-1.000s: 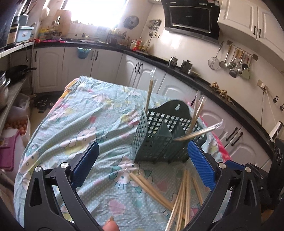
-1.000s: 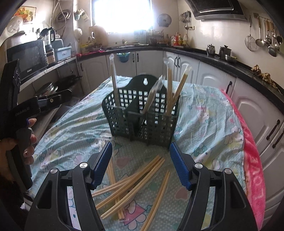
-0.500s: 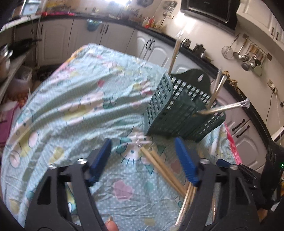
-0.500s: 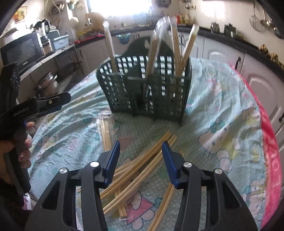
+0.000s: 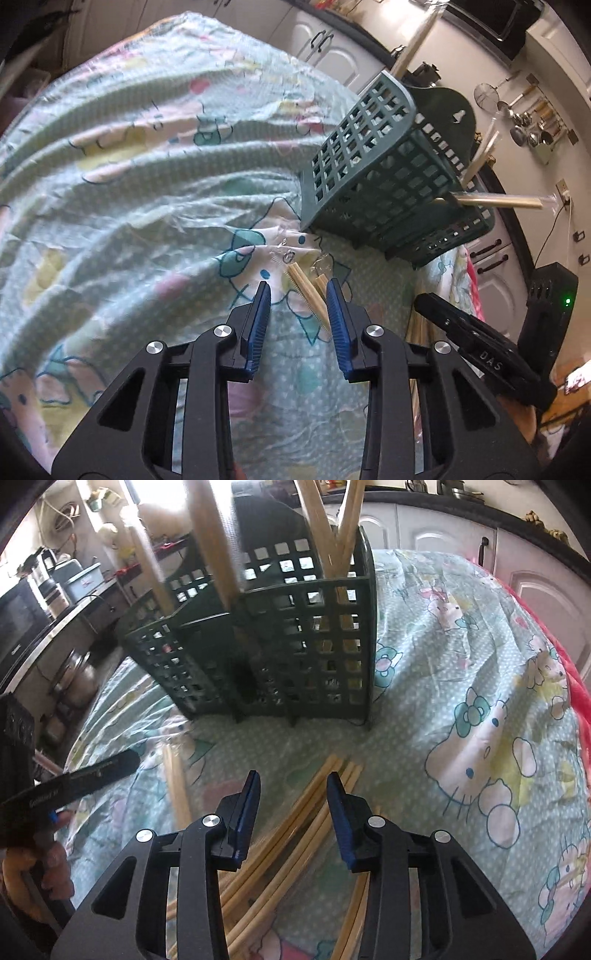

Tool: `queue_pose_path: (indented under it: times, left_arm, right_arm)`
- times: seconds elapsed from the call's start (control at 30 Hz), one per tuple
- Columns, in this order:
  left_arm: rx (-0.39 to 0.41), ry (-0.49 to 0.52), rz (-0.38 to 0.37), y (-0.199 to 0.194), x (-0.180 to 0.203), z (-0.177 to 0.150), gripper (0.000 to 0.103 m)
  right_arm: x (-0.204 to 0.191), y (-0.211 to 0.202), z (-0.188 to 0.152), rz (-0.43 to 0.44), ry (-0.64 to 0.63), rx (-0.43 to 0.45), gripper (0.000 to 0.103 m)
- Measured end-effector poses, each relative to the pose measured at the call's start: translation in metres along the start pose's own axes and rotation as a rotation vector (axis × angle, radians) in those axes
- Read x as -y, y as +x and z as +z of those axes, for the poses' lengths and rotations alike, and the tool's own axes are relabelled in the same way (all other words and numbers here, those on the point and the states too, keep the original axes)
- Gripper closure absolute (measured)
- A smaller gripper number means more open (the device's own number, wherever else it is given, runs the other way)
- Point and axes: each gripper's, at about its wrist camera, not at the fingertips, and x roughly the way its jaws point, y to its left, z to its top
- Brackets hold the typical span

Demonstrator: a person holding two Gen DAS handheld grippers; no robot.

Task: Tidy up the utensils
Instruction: 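Close the left tool on a chopstick while the right tool grasps another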

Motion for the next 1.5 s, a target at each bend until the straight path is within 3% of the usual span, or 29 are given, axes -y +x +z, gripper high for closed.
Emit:
queue_pose_path:
  times: [0.37, 0.47, 0.57, 0.77, 1.1, 1.5]
  left_arm:
    - [-0.032, -0.07, -0.023, 0.02, -0.009, 0.017, 0.078]
    - [-0.037, -0.089, -0.022, 0.024, -0.012, 0.02, 0.085]
    - [-0.045, -0.098, -0.022, 0.026, -0.014, 0.023, 0.089]
    - [-0.051, -0.116, -0.033, 0.03, -0.018, 0.028, 0.093]
    - [-0.06, -0.139, -0.073, 0.031, -0.025, 0.031, 0.102]
    - [0.047, -0.091, -0.102, -0.02, -0.021, 0.023, 0.103]
  right_arm:
    - [0.008, 0.022, 0.02, -0.073, 0.035, -0.024, 0.067]
    - [0.014, 0.028, 0.023, -0.09, 0.054, -0.031, 0.078]
    - [0.021, 0.027, 0.026, -0.077, 0.078, -0.021, 0.087]
    - [0.03, 0.015, 0.032, -0.022, 0.099, 0.015, 0.094]
    - [0.021, -0.019, 0.025, 0.039, 0.049, 0.084, 0.094]
    - [-0.002, -0.051, 0.014, 0.072, 0.004, 0.15, 0.094]
